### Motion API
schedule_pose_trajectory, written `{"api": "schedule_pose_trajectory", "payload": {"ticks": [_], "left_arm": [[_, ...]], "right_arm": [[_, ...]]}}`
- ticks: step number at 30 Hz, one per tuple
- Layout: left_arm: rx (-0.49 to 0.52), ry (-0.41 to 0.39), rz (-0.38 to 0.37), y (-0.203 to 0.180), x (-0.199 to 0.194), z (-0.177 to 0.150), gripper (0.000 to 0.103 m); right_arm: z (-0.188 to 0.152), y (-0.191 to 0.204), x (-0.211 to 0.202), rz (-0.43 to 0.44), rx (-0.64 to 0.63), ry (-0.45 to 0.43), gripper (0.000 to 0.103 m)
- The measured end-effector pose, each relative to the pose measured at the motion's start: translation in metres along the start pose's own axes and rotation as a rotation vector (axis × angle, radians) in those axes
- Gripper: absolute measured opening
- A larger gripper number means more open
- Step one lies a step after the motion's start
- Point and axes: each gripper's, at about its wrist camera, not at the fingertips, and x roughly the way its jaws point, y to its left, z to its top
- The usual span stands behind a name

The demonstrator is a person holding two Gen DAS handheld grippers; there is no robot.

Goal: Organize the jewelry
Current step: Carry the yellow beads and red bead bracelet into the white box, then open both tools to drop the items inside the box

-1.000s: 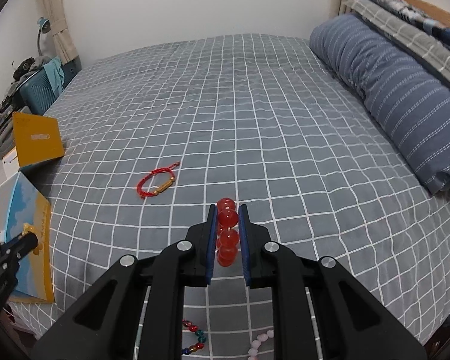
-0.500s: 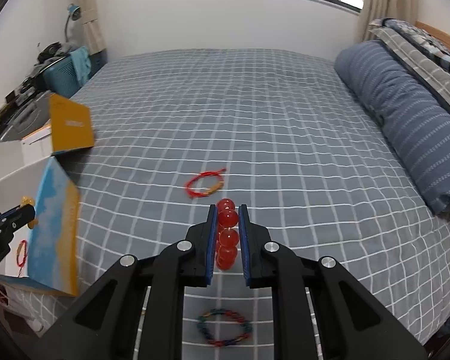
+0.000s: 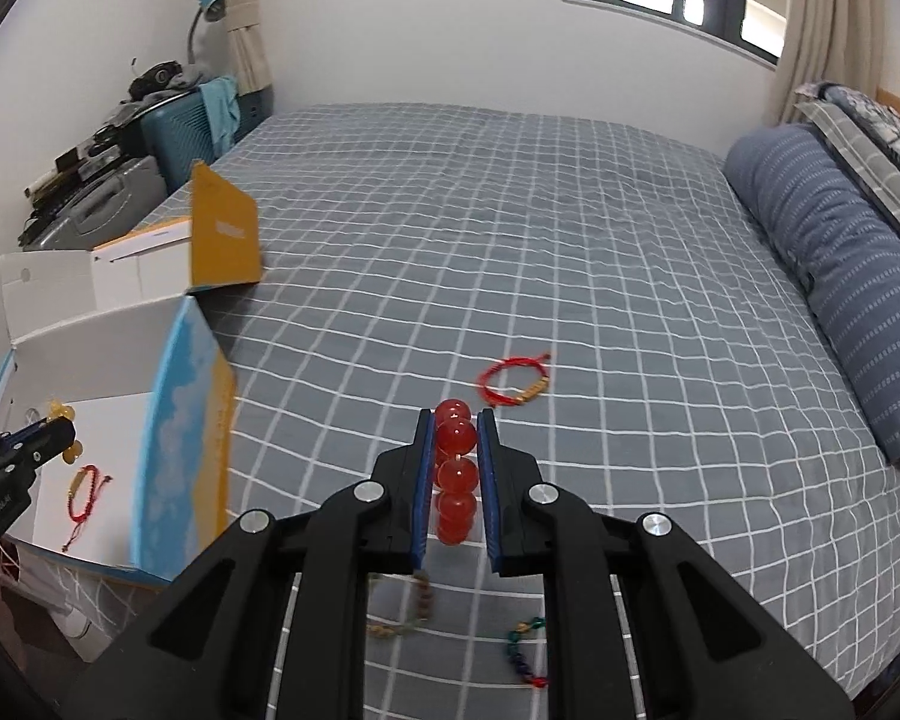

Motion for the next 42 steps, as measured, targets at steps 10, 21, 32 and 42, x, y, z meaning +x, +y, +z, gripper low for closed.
{"api": "schedule_pose_trajectory", "payload": {"ticks": [10, 21, 32, 42], "left_arm": [[-0.050, -0.017, 0.064, 0.059, -0.013, -0.010, 0.010], [-0.114, -0.017, 0.114, 0.119, -0.021, -0.022, 0.010], [-0.174, 0.007, 0.157, 0.167, -0.009, -0.035, 0.010], [-0.173, 0.031, 0.158, 0.184, 0.008, -0.043, 0.010]], "right_arm": [[0.007, 0.052, -0.017, 0.054, -0.049, -0.035, 0.013], [0.021, 0.130, -0.053, 0.160, -0.121, -0.121, 0.013], [0.014, 0.203, -0.025, 0.246, -0.185, -0.097, 0.013], [-0.007, 0.248, 0.023, 0.260, -0.220, -0.002, 0.013]]}}
